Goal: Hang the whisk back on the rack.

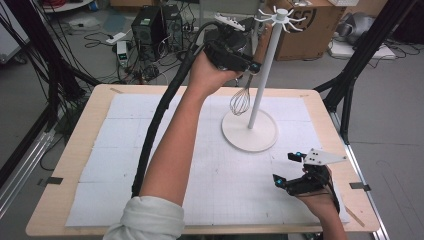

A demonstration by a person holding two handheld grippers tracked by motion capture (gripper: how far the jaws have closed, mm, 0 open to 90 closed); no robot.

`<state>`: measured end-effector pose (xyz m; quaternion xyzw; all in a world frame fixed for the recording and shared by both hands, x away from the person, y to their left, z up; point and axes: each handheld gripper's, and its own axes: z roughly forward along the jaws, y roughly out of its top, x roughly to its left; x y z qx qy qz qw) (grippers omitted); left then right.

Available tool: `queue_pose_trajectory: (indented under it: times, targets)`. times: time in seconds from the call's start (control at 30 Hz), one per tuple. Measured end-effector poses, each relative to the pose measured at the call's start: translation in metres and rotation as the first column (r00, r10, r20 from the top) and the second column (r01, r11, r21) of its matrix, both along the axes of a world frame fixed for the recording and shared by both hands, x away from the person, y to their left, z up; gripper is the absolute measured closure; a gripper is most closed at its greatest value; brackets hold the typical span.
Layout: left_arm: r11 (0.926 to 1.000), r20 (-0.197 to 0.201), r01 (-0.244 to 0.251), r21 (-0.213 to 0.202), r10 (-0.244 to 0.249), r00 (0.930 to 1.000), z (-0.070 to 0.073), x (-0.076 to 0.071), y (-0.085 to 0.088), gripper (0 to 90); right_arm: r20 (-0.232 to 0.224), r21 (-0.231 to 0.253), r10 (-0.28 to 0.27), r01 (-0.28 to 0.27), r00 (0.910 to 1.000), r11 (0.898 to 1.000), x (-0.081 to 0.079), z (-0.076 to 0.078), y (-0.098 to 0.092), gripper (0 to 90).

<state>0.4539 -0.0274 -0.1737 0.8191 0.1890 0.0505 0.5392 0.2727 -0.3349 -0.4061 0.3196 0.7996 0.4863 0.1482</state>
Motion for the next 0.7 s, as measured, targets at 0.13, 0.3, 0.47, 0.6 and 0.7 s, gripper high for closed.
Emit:
queue_pose_trajectory:
  times: [0.13,0.3,0.47,0.6,0.7]
  targets:
    - [0.9996,-0.012,-0.014,0.023,0.015,0.9998,-0.001,0.000,0.001,49.0,0.002,0.000,-0.006,0.006,1.0000,1.000,0.000,0.000,-0.002,0.5]
    - [0.9994,-0.002,-0.015,0.031,0.015,0.9999,0.001,-0.002,0.004,45.1,0.005,0.002,-0.009,0.009,0.9999,1.000,-0.001,0.001,-0.004,0.5]
    - [0.9997,-0.008,-0.013,0.021,0.013,0.9999,0.003,-0.005,0.009,42.0,0.007,-0.001,-0.007,0.007,1.0000,1.000,-0.001,0.001,-0.003,0.5]
    - [0.9982,0.007,-0.050,0.034,0.050,0.9988,0.000,-0.007,0.015,29.0,0.001,-0.003,-0.009,0.009,1.0000,1.000,-0.002,0.001,-0.002,0.5]
    - [0.9979,0.004,-0.056,0.031,0.056,0.9984,-0.004,-0.008,0.020,26.6,0.002,-0.003,-0.007,0.007,1.0000,1.000,-0.002,0.001,-0.001,0.5]
